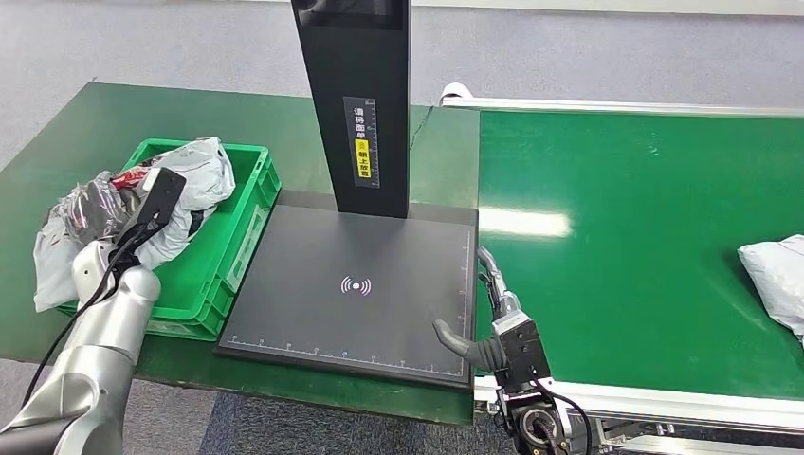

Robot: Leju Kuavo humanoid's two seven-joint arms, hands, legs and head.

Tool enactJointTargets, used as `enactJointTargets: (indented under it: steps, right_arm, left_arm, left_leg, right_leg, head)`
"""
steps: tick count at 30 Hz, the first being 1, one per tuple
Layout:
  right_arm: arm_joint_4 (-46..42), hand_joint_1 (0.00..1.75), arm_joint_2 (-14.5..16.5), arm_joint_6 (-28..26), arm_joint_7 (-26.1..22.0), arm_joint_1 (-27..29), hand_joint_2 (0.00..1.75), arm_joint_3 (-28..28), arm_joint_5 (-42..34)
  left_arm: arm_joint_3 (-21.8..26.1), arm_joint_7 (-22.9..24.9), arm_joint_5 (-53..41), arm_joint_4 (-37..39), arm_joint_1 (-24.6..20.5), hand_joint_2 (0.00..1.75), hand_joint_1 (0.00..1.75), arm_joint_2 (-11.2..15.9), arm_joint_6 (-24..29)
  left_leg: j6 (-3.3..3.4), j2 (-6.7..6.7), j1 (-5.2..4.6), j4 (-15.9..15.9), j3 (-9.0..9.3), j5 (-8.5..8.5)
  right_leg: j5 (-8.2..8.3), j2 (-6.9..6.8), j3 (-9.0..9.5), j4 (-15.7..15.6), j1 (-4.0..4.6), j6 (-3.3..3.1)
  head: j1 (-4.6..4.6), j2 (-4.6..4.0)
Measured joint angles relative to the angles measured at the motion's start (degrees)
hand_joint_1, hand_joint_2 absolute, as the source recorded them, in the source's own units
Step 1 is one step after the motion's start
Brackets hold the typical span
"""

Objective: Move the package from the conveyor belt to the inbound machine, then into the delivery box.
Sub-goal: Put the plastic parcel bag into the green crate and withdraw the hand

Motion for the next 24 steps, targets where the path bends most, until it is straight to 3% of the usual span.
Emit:
enactJointTargets:
  steps: [1,2,5,6,9,24]
  right_arm:
    - [0.00,0.00,-0.01,-0.01,0.00,0.01,1.75,0.00,0.00]
    - [0.00,0.00,-0.01,-0.01,0.00,0.01,1.75,0.00,0.00]
    - [0.04,0.00,-0.02,-0.02,0.00,-0.05,1.75,-0.01,0.07]
    - [0.10,0.00,-0.01,0.00,0.00,-0.11,1.75,-0.01,0.11]
    - [0.38,0.00,0.07,0.18,0.00,-0.30,1.75,0.01,0.28]
    - [0.42,0.00,0.20,0.13,-0.02,-0.62,1.75,-0.32,0.04]
  left_arm:
    - [0.12,0.14,-0.06,0.26,-0.09,1.75,1.71,0.03,-0.50]
    - [0.24,0.38,-0.18,0.64,-0.29,1.75,1.55,0.05,-1.74]
    - [0.44,1.48,-1.11,3.08,-1.41,1.75,0.27,0.06,-9.96]
    - [0.41,1.98,-1.86,4.16,-1.73,1.75,0.00,0.05,-12.62]
    - [0.03,3.20,-4.57,6.87,-2.27,1.75,0.00,0.04,-15.68]
    - [-0.36,3.21,-6.03,8.96,-3.04,1.75,0.00,0.02,-12.11]
  left_leg:
    - [0.00,0.00,0.00,0.00,0.00,0.00]
    - [0.00,-0.01,0.00,0.00,0.00,0.00]
    - [0.00,-0.04,0.00,0.00,-0.02,0.00]
    - [0.00,-0.01,0.00,0.00,-0.02,0.00]
    - [0.00,0.13,0.01,0.00,-0.02,0.00]
    - [0.00,0.13,0.00,0.00,-0.02,0.00]
  right_leg:
    - [0.00,0.00,-0.01,0.00,0.00,0.00]
    - [0.00,0.00,-0.01,0.00,0.00,0.00]
    - [0.00,-0.02,-0.01,0.00,0.00,0.00]
    - [0.01,0.00,-0.01,0.00,0.00,-0.01]
    - [0.04,0.07,-0.02,0.00,0.00,-0.04]
    - [0.04,0.08,-0.04,0.00,0.00,-0.04]
  head:
    - [-0.01,0.00]
    - [-0.01,0.00]
    - [-0.01,0.00]
    - [0.00,0.00]
    - [0.00,0.00]
    - [0.00,0.00]
